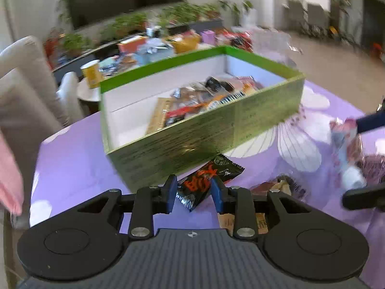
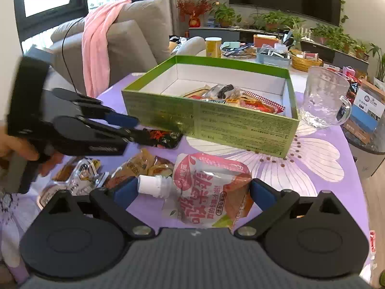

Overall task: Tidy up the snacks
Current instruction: 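Close the left tool on the black-and-orange snack packet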

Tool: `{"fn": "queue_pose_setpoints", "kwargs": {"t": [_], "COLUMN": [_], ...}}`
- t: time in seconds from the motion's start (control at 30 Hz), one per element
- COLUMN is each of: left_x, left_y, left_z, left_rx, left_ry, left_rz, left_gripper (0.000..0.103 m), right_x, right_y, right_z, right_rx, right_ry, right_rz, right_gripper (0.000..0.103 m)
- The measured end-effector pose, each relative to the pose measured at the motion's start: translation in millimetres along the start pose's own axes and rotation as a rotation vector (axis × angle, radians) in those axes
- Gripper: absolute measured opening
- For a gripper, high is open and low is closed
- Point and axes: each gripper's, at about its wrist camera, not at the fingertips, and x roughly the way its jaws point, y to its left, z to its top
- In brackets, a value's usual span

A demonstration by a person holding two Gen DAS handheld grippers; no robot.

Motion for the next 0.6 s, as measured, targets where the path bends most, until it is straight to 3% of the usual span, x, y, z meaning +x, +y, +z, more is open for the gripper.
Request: {"fn": "queue_pose_setpoints", "kwargs": {"t": [0.3, 0.4, 0.6], "left_x": [28, 26, -2], "left_y": [0, 2, -16], "left_z": [11, 8, -17], "left_rx": [0.148, 0.11, 0.016], "left_ry": [0.033, 0.034, 0.025], "left_rz": [-0.163, -0.169, -0.138], "left_gripper": [0.037, 0.035, 0.023], "right_x": [4, 7, 7], "right_y": [-5, -6, -9], "right_z": [4, 3, 2], "right_rx": [0.021, 0.031, 0.043], "right_ry": [0.002, 0.009, 0.009], "right_rz": [0.003, 0.005, 0.012], "right_gripper": [0.077, 0.077, 0.077]}}
